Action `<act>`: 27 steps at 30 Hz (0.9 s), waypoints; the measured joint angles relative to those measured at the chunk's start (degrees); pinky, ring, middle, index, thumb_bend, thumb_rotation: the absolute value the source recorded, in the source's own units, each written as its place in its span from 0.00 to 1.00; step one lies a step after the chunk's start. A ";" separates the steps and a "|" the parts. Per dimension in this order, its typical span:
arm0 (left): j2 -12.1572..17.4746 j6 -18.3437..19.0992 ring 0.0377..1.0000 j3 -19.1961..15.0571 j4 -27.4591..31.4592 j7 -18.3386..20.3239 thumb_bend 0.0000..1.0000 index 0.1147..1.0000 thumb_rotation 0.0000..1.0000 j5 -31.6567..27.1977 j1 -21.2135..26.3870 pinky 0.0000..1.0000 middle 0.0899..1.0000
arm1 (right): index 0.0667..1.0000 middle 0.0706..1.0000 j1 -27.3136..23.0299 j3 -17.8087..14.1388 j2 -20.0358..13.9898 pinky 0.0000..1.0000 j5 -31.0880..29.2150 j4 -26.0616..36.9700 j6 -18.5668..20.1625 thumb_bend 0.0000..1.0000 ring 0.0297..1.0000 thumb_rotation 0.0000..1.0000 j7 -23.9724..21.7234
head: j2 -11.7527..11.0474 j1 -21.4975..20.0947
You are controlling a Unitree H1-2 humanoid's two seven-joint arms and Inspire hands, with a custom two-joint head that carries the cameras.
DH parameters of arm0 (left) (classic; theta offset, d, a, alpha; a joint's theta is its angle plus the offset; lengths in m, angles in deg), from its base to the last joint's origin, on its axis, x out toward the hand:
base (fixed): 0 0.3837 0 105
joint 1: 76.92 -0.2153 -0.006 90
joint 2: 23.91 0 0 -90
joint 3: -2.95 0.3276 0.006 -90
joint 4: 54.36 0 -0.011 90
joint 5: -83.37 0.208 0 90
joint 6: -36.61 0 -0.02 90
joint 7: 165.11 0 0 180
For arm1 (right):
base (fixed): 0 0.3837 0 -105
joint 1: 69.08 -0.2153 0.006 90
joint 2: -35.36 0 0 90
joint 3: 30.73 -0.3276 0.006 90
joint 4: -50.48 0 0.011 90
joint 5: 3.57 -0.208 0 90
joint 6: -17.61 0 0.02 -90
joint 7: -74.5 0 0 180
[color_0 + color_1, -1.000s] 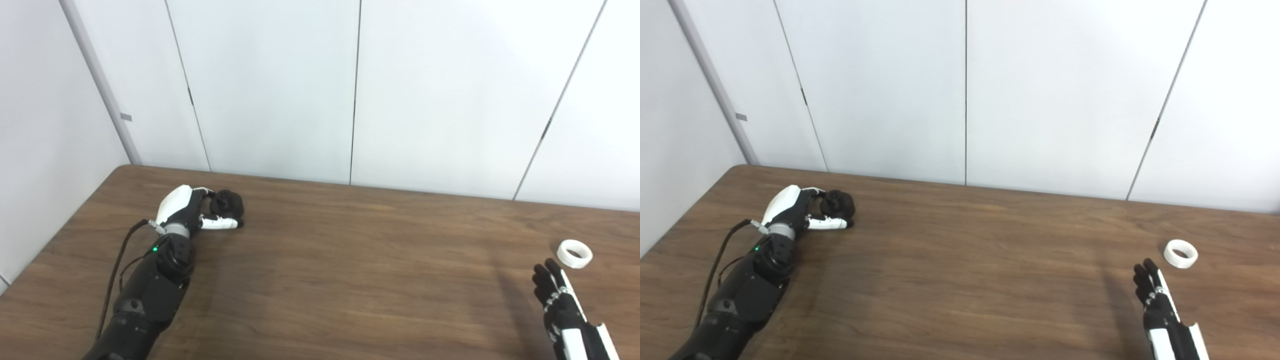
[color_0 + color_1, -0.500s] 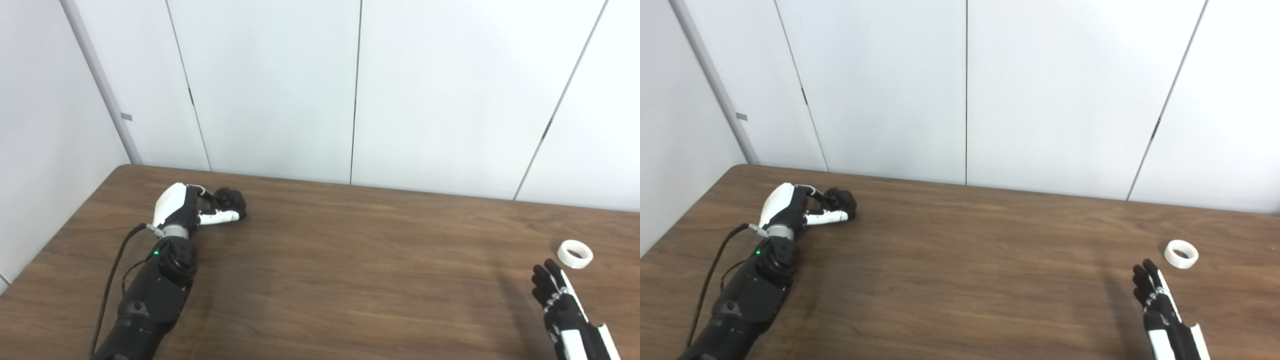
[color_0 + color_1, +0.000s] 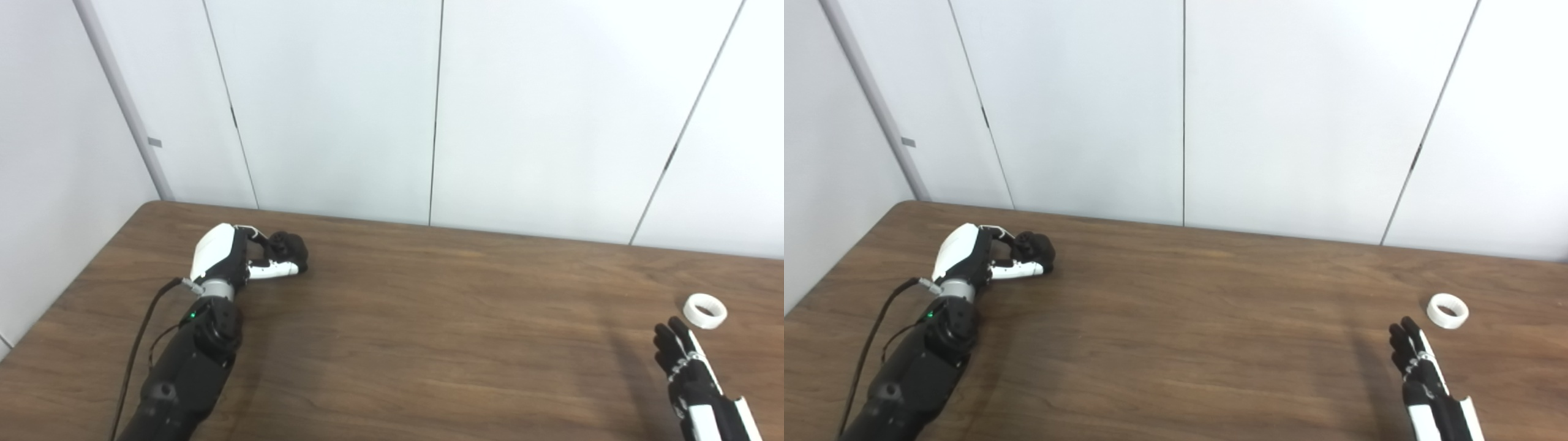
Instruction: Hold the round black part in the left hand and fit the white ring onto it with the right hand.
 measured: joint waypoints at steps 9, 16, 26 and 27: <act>0.56 0.92 0.85 2.06 15.87 5.37 0.52 0.42 0.05 2.52 -8.79 1.00 0.72 | 0.95 0.95 0.09 0.00 -0.01 0.96 0.46 0.00 -0.11 0.62 0.95 0.88 0.01 | 0.44 -0.88; -0.36 2.04 0.86 5.61 27.48 10.98 0.52 0.42 0.05 5.48 -11.41 1.00 0.73 | 0.95 0.94 0.16 0.07 -0.01 0.99 0.54 0.01 0.07 0.61 0.96 0.89 0.00 | 1.76 -3.77; -3.22 0.39 0.88 12.31 35.61 17.72 0.52 0.42 0.05 10.14 -15.47 1.00 0.76 | 0.94 0.94 0.27 0.37 0.68 0.99 3.24 0.82 1.99 0.60 0.96 0.90 0.76 | 2.81 -7.29; -3.20 -0.60 0.89 13.15 35.84 17.73 0.52 0.42 0.05 11.39 -15.93 1.00 0.76 | 0.94 0.94 0.35 0.37 0.97 0.99 3.40 0.99 2.29 0.58 0.96 0.90 0.94 | 2.81 -7.38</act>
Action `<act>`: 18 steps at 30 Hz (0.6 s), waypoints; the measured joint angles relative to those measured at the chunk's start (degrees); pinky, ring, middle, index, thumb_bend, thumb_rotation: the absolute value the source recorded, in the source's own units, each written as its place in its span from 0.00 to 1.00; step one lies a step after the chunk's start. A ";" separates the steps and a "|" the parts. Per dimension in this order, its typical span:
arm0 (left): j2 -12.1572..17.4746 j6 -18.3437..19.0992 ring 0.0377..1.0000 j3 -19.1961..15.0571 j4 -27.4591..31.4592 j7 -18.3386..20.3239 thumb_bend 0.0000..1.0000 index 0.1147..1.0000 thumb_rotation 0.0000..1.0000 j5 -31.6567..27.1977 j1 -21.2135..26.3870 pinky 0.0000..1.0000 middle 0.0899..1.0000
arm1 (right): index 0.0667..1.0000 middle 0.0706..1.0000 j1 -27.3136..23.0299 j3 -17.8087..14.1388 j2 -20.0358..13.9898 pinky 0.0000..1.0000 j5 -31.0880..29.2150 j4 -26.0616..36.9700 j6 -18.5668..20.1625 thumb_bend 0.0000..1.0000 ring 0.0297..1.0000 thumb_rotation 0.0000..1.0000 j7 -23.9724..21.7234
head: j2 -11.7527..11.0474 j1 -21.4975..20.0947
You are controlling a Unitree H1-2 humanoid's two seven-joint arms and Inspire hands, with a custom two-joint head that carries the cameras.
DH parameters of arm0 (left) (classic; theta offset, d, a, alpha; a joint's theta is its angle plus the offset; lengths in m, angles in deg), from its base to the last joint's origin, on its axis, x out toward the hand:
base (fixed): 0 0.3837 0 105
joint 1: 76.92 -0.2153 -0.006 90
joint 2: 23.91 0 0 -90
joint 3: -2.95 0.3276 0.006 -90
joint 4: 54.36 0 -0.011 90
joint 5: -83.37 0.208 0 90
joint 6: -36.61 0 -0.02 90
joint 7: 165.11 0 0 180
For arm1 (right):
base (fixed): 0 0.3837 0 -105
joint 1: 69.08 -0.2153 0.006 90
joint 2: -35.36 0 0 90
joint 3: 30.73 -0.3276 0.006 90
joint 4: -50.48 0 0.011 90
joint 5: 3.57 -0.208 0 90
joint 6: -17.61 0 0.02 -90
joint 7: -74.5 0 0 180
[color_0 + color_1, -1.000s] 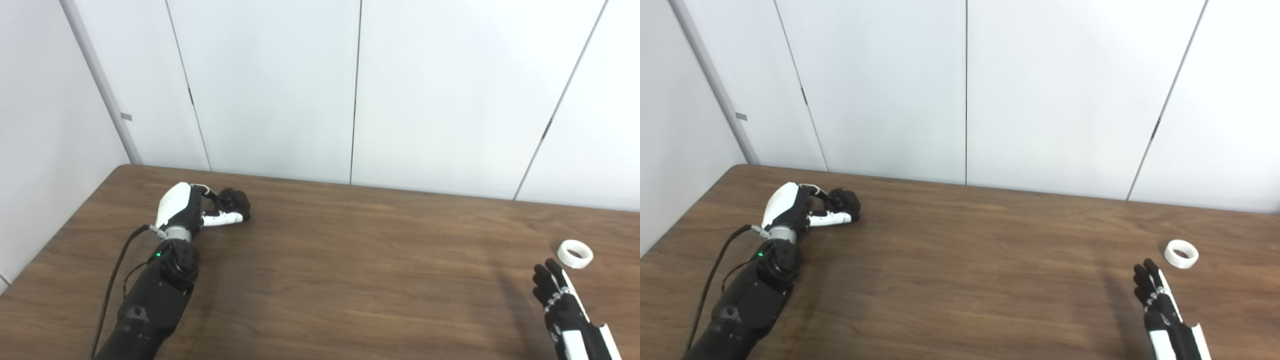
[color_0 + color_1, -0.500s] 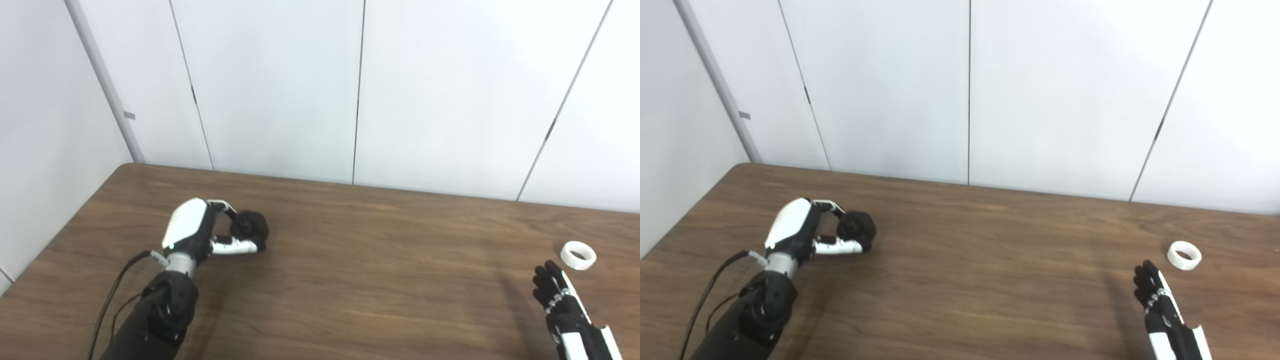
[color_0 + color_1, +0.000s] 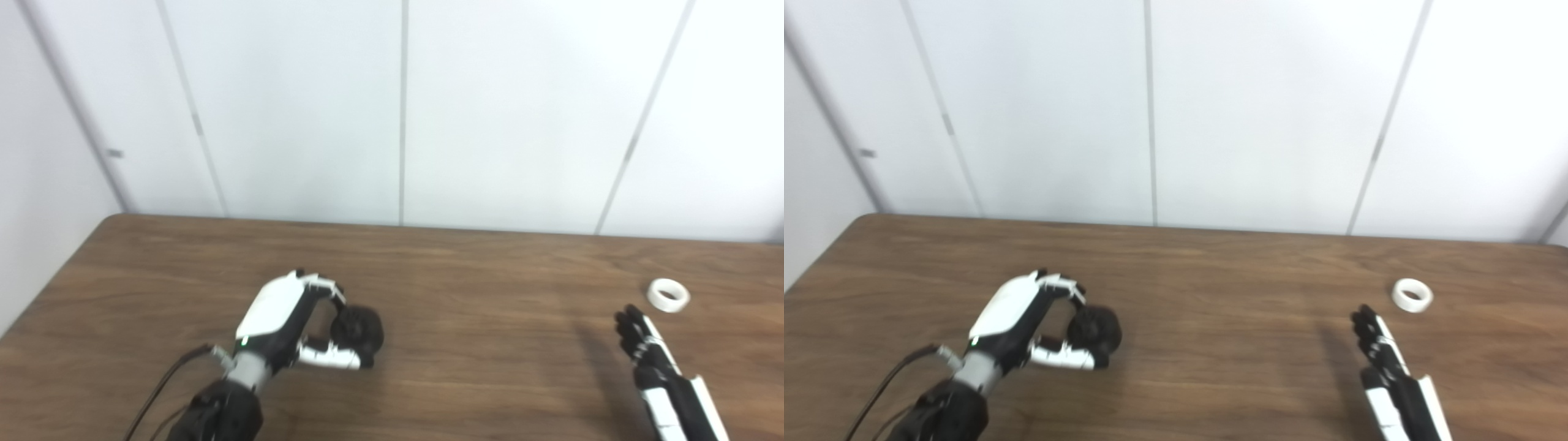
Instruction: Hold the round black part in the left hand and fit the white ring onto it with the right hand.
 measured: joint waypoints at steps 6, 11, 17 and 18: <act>-1.29 -7.06 0.94 4.53 0.20 -0.38 0.52 0.42 0.05 5.15 -2.96 1.00 0.79 | 0.94 0.94 0.61 0.48 1.76 0.99 2.21 1.23 1.69 0.57 0.97 0.93 1.19 | 0.44 -1.23; -3.13 -11.11 0.95 4.84 0.12 -0.67 0.52 0.42 0.05 6.57 -4.44 1.00 0.80 | 0.95 0.95 0.75 0.81 2.15 0.99 3.09 1.63 2.09 0.57 0.98 0.94 1.43 | 1.40 -2.46; -4.92 -13.28 0.95 5.01 -0.33 -0.66 0.52 0.42 0.05 8.02 -5.84 1.00 0.80 | 0.95 0.96 1.16 1.97 2.82 0.98 4.21 2.79 4.22 0.54 0.98 0.95 2.04 | 2.37 -3.78; -5.27 -13.47 0.94 5.00 -0.71 -0.68 0.52 0.42 0.05 8.10 -6.23 1.00 0.80 | 0.95 0.96 1.24 2.11 2.92 0.99 4.21 2.95 4.33 0.54 0.98 0.94 2.20 | 2.37 -3.78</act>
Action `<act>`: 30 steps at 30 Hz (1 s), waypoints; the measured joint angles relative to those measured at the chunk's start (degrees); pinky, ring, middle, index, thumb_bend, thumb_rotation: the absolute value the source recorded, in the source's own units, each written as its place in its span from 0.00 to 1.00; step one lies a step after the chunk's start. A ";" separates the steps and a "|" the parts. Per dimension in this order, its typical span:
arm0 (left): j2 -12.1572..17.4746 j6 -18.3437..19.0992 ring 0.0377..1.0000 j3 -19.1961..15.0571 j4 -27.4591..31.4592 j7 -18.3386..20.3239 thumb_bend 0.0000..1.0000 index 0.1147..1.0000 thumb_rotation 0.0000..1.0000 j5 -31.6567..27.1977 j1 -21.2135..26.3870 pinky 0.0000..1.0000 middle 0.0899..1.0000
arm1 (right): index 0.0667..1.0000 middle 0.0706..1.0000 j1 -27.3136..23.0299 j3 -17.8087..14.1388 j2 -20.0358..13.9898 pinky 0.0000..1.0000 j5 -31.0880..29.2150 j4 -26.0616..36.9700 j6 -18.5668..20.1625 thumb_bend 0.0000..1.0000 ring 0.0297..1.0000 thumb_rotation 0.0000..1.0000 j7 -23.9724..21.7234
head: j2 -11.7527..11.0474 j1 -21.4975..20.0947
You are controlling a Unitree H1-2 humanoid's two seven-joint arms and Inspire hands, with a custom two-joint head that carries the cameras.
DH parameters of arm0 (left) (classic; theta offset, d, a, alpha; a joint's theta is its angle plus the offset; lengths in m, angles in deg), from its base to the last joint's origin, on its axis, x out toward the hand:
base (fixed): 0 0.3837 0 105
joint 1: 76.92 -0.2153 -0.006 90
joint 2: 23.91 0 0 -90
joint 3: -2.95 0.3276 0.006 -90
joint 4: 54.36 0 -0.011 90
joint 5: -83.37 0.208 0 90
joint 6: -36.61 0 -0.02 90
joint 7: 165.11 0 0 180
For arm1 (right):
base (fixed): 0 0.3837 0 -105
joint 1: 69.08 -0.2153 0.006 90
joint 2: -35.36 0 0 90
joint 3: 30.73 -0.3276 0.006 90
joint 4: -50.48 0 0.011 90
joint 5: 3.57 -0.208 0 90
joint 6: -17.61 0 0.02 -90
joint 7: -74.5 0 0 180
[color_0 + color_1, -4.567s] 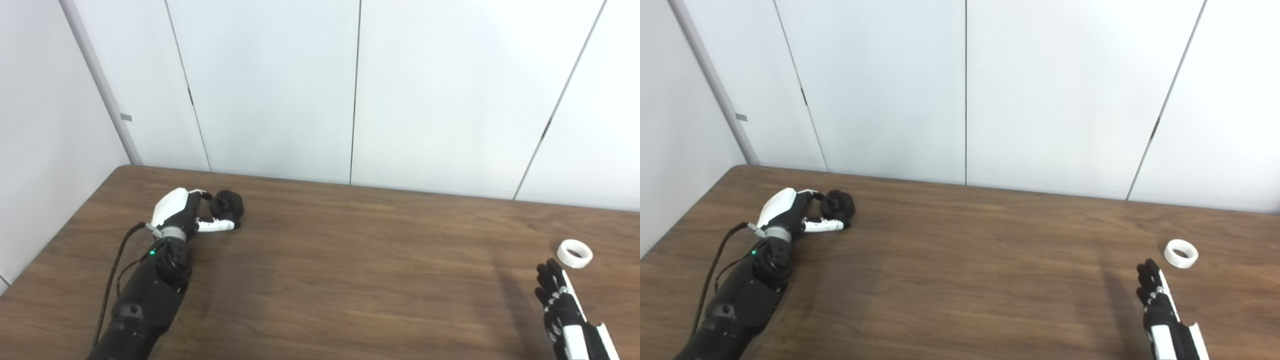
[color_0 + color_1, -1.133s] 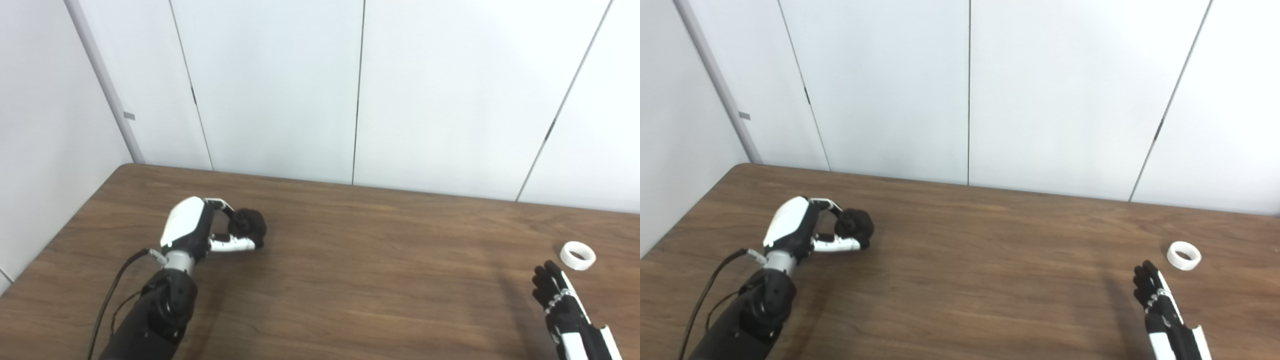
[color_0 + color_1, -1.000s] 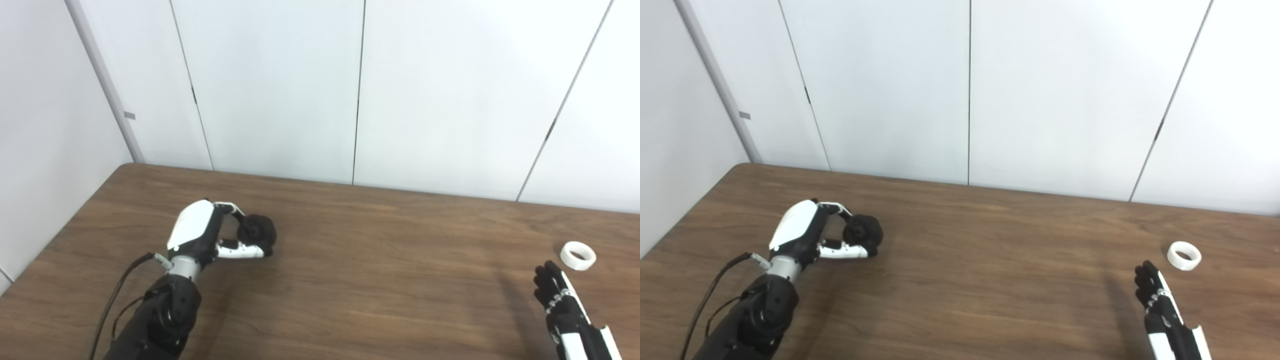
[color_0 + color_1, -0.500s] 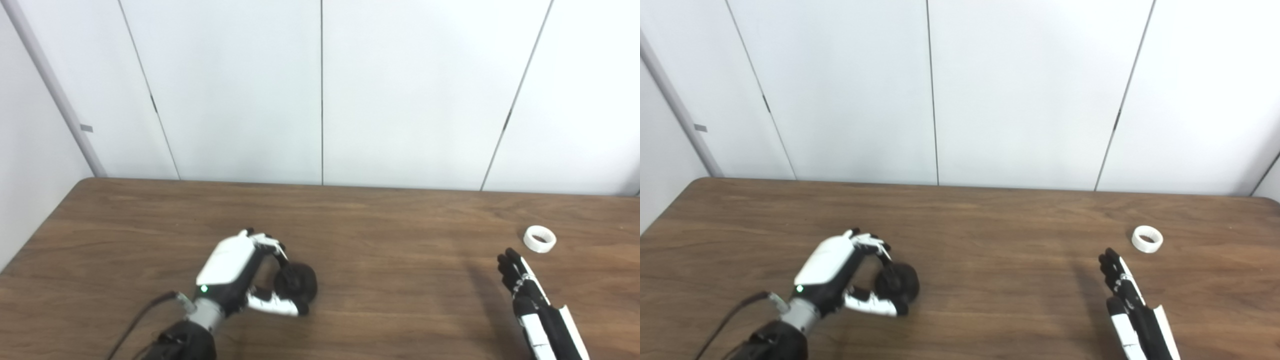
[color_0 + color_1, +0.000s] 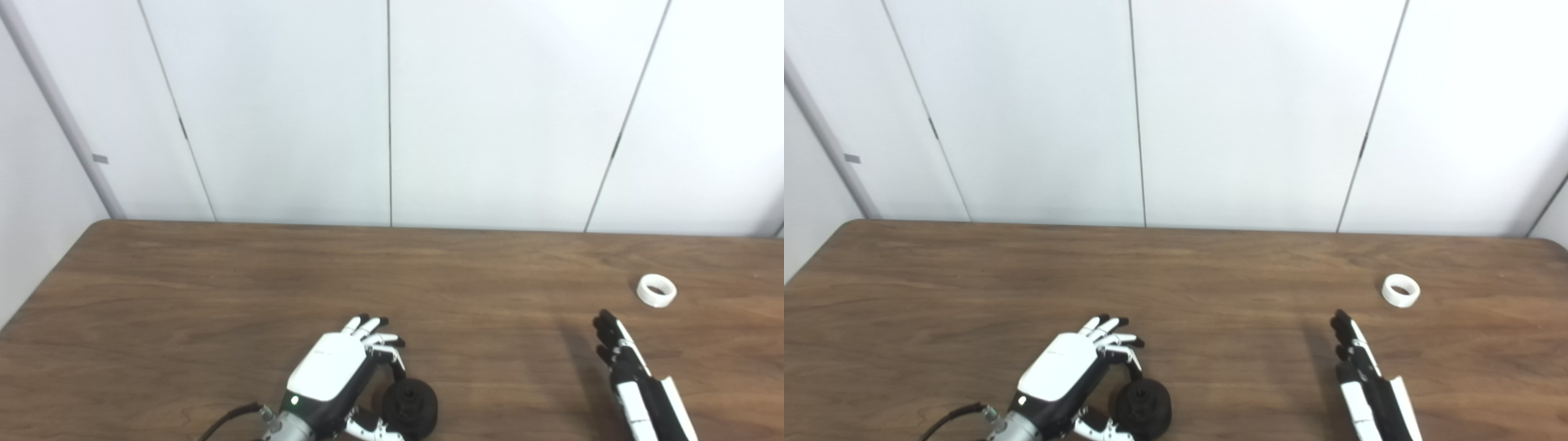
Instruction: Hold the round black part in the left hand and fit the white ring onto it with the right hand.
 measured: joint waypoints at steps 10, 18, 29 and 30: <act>-1.69 -2.26 0.93 0.10 -1.72 -2.20 0.52 0.42 0.06 0.25 -1.90 1.00 0.79 | 0.96 0.96 0.21 1.15 0.33 1.00 -0.11 0.67 2.20 0.53 0.98 0.95 1.00 | 1.40 -1.23; -2.37 -3.40 0.91 0.13 -2.25 -4.51 0.52 0.42 0.05 0.35 -3.33 1.00 0.78 | 0.94 0.95 0.42 1.70 0.36 0.93 0.94 1.56 4.34 0.55 0.96 0.89 1.49 | 2.11 -2.46; -3.48 -4.38 0.91 0.37 -3.43 -8.72 0.52 0.42 0.05 0.71 -5.24 1.00 0.78 | 0.77 0.85 0.41 1.58 0.16 0.85 13.12 5.19 10.38 0.68 0.87 0.50 5.97 | 2.90 -4.13; -3.49 -4.45 0.91 0.37 -3.46 -8.89 0.52 0.42 0.05 0.71 -5.37 1.00 0.78 | 0.75 0.85 0.34 1.60 0.17 0.84 14.45 5.60 11.20 0.71 0.87 0.47 6.19 | 3.07 -4.57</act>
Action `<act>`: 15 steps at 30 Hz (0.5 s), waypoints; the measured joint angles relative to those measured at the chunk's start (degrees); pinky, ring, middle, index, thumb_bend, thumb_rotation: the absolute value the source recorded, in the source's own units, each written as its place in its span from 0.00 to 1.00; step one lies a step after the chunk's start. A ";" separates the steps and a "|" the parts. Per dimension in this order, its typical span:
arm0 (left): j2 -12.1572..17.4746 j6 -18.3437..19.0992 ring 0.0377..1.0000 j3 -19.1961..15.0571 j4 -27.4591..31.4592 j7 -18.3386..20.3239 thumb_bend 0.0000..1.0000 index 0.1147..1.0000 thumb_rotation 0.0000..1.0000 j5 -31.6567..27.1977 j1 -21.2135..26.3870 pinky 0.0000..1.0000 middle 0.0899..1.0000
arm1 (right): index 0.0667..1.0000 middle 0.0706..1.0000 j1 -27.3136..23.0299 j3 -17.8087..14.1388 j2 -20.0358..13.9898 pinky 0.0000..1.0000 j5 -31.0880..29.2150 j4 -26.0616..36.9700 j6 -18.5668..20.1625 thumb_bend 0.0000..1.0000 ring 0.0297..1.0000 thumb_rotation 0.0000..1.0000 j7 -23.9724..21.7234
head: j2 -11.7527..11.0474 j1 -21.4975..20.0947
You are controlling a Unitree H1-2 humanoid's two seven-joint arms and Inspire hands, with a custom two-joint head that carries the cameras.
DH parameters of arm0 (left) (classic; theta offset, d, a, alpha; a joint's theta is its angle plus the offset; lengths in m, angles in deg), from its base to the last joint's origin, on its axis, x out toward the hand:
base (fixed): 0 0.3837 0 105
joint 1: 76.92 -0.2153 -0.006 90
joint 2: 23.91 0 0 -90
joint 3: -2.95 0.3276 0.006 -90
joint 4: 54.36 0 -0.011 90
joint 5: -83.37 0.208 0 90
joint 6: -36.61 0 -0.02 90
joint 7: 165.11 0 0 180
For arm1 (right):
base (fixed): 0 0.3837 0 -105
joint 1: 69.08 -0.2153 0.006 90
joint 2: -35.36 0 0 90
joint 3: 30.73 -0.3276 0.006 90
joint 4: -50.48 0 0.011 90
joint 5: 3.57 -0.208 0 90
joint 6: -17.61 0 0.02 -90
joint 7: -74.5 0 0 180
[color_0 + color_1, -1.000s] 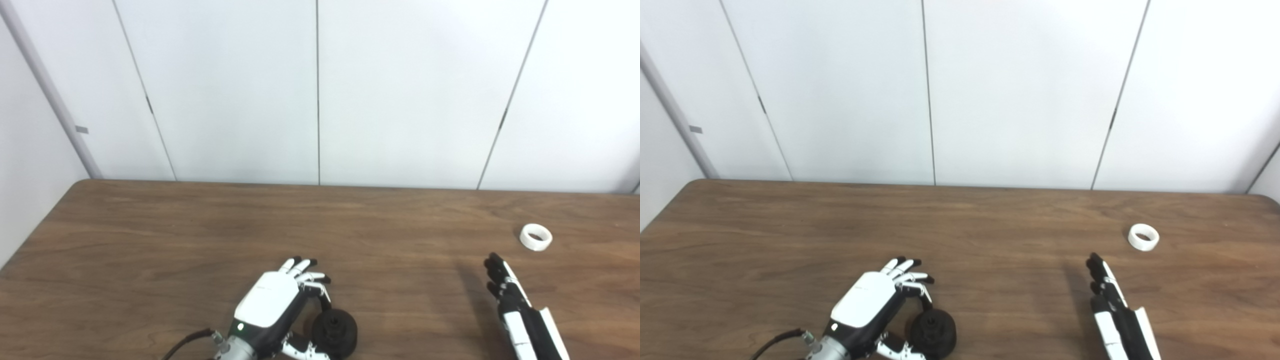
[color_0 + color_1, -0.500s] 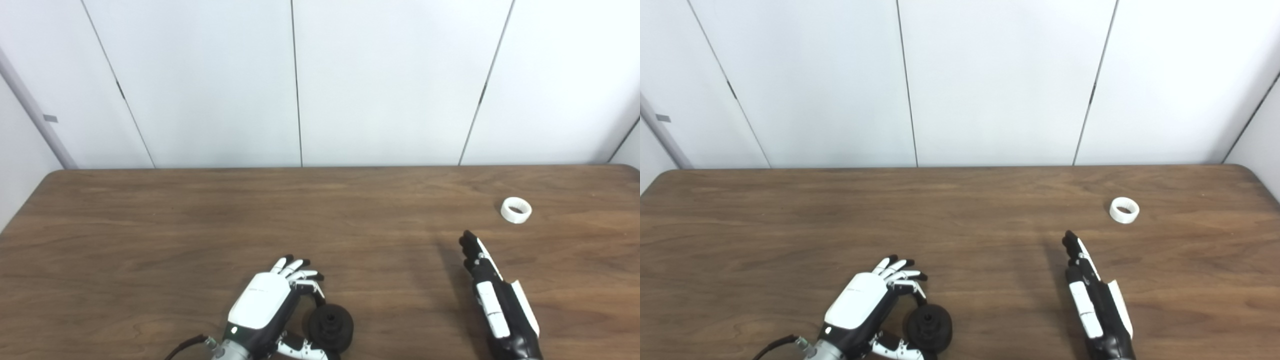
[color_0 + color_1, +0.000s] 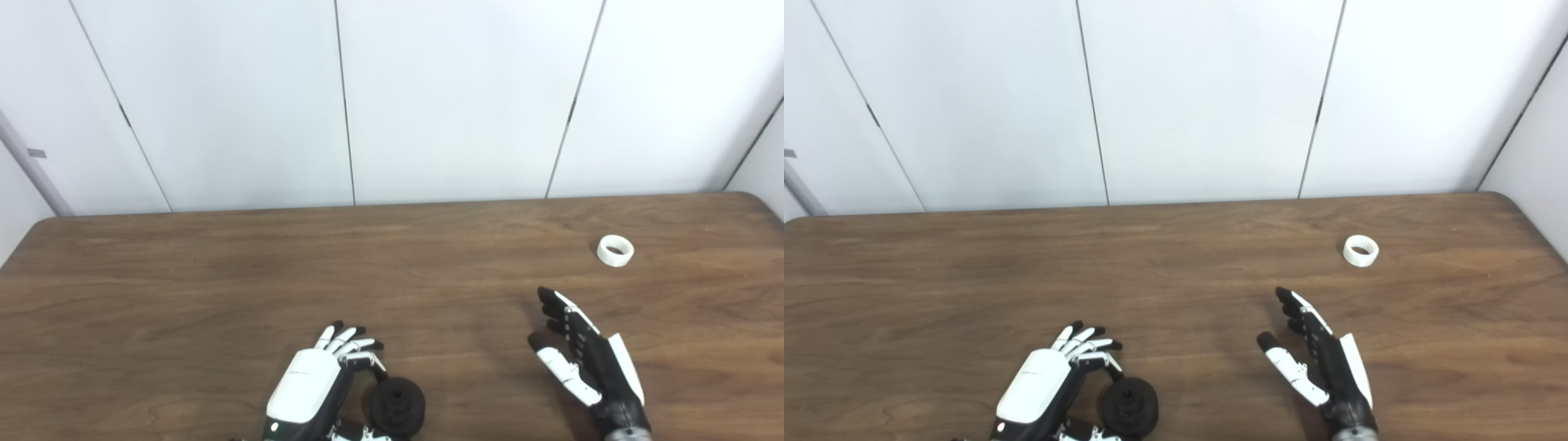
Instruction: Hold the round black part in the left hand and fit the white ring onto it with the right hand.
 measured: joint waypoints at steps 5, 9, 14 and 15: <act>0.04 -0.19 0.91 -0.04 0.00 -0.16 0.52 0.42 0.05 -0.04 -0.24 1.00 0.78 | 0.70 0.85 -0.99 -0.07 -0.26 0.88 9.78 1.29 3.23 0.78 0.88 0.35 2.19 | 0.62 -2.20; 0.25 -0.62 0.91 -0.08 -0.01 -0.16 0.52 0.42 0.05 -0.06 -0.37 1.00 0.78 | 0.69 0.87 -2.69 -1.13 -0.65 0.90 14.20 1.32 5.81 0.79 0.91 0.27 2.52 | 0.79 -3.43; 0.31 -1.35 0.90 -0.34 0.00 -0.18 0.52 0.42 0.05 -0.07 -0.68 1.00 0.77 | 0.67 0.87 -5.87 -3.19 -3.33 0.91 16.20 0.41 8.87 0.80 0.92 0.22 2.51 | 0.79 -4.22; 0.32 -1.49 0.89 -0.44 0.00 -0.18 0.52 0.42 0.05 -0.11 -0.77 1.00 0.77 | 0.68 0.87 -6.62 -3.82 -4.20 0.91 16.27 -0.02 9.48 0.80 0.92 0.23 2.47 | 0.88 -4.92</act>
